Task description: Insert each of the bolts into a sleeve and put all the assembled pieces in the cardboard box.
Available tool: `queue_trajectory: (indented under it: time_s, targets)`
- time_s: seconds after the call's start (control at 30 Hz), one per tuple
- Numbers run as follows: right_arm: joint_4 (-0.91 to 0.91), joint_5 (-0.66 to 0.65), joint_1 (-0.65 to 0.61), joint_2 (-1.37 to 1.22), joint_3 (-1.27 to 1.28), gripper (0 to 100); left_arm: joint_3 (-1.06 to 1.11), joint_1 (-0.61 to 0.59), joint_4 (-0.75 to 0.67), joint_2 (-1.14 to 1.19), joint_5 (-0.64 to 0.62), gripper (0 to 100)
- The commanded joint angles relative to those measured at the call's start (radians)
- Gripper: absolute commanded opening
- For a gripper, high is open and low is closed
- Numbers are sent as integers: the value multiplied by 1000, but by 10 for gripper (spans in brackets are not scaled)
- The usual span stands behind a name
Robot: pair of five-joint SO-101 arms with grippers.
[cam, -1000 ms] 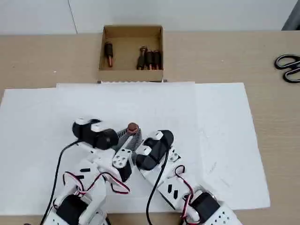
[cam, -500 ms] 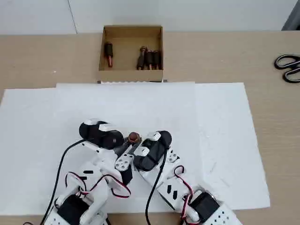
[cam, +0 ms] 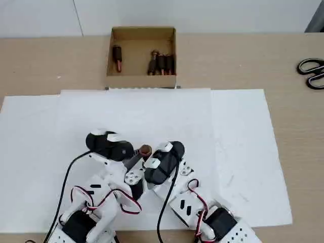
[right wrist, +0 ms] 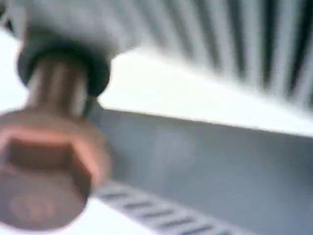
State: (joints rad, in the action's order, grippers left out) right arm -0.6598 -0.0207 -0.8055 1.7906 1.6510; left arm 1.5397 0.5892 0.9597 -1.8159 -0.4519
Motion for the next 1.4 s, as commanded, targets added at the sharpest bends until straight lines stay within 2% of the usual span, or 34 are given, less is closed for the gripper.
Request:
queue_trajectory:
  time_s: [0.0, 0.17, 0.33, 0.5, 0.83, 0.93, 1.07, 1.23, 1.37]
  targets:
    - [31, -15, -1, 24, -86, 2, -19, 12, 40, -2, -9, 276]
    - [31, -15, -1, 24, -71, 2, -105, 2, 40, 0, 38, 276]
    - [31, -12, -1, 24, -60, 2, -127, -121, 37, 0, 173, 276]
    - [31, -12, -1, 24, -60, 2, -124, -203, 40, 0, 255, 276]
    - [30, -15, -1, 24, -60, 2, -128, -218, 34, 0, 258, 273]
    - [30, -15, 7, 24, -57, 2, -166, -267, 34, 0, 262, 203]
    - [30, -15, 54, 24, -55, 2, -245, -354, 32, 0, 264, 6]
    - [30, -15, 127, 24, -55, 2, -191, -506, 40, 0, 269, 5]
    - [38, -9, 205, 24, -64, 2, -39, -617, 26, -2, 377, 6]
